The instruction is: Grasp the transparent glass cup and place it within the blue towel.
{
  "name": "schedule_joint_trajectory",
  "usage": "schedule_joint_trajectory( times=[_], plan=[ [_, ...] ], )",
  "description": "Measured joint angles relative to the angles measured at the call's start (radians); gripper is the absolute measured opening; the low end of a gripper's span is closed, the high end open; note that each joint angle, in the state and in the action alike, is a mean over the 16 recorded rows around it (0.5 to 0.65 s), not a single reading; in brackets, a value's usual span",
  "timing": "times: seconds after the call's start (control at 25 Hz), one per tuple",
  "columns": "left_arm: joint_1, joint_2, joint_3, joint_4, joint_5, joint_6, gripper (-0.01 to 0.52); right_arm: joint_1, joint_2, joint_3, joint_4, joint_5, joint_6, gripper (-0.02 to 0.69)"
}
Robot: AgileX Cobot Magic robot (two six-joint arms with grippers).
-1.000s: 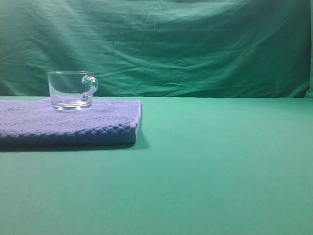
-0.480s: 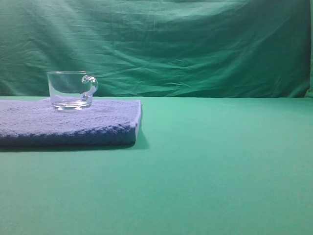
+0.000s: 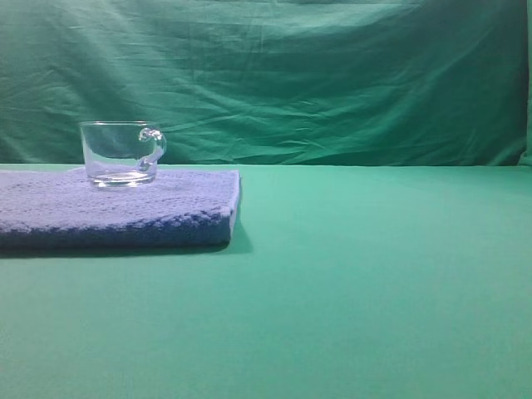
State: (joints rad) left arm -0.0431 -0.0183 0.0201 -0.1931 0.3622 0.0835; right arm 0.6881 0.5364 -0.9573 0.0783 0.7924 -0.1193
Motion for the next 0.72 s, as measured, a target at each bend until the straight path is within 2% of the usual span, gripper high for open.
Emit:
schedule_joint_trajectory(
  times=[0.4,0.72],
  plan=[
    [0.0,0.0,0.0,0.0,0.0,0.0,0.0,-0.003,-0.2,0.17,-0.026,0.005,0.001,0.0],
    [0.0,0.0,0.0,0.0,0.0,0.0,0.0,-0.098,-0.216,0.367,-0.073,-0.189,0.001,0.0]
  ],
)
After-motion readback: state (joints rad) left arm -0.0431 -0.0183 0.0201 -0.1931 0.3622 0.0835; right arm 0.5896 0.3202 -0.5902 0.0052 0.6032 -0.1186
